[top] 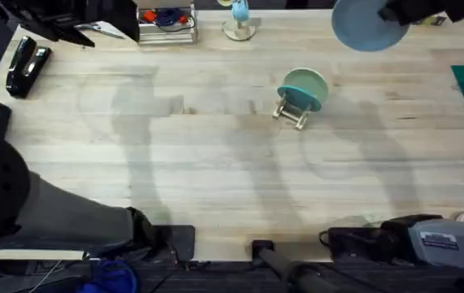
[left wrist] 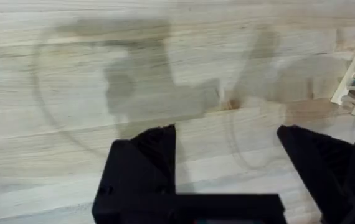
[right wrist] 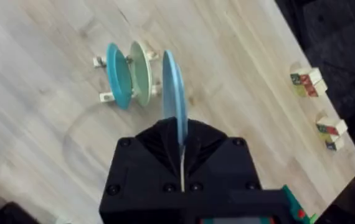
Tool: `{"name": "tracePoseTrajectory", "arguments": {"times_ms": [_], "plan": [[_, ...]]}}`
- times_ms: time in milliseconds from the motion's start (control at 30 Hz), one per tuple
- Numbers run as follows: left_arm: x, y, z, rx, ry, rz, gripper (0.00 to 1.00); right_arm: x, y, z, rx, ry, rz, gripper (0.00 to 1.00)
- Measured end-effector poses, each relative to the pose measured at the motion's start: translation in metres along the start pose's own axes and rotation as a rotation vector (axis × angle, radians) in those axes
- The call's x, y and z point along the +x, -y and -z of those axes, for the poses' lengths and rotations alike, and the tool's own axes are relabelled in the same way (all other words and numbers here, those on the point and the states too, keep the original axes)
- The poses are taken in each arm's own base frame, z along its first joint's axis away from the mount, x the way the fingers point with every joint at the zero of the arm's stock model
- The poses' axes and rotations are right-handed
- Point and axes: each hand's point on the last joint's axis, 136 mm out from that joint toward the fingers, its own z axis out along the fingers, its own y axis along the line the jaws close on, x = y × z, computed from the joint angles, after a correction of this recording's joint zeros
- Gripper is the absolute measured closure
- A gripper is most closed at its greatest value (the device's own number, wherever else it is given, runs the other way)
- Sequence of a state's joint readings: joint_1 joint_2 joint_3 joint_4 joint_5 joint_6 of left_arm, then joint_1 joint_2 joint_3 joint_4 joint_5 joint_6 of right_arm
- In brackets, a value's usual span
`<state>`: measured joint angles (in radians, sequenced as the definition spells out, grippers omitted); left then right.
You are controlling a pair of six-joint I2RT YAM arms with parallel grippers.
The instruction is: Pick up the plates from the table one by one and place each into a slot on the dish rack.
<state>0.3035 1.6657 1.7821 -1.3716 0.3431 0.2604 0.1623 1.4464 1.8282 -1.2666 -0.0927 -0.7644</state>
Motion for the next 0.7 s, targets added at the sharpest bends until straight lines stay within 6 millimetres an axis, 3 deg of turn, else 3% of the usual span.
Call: {"name": "tracePoseTrajectory", "arguments": {"times_ms": [533, 700], "plan": [[0.000, 0.000, 0.000, 0.000, 0.000, 0.000, 0.007, -0.011, 0.008, -0.001, 0.025, 0.045, 0.006, 0.969], [0.000, 0.000, 0.000, 0.000, 0.000, 0.000, 0.007, -0.010, 0.010, -0.018, -0.001, 0.018, 0.002, 0.969]]}}
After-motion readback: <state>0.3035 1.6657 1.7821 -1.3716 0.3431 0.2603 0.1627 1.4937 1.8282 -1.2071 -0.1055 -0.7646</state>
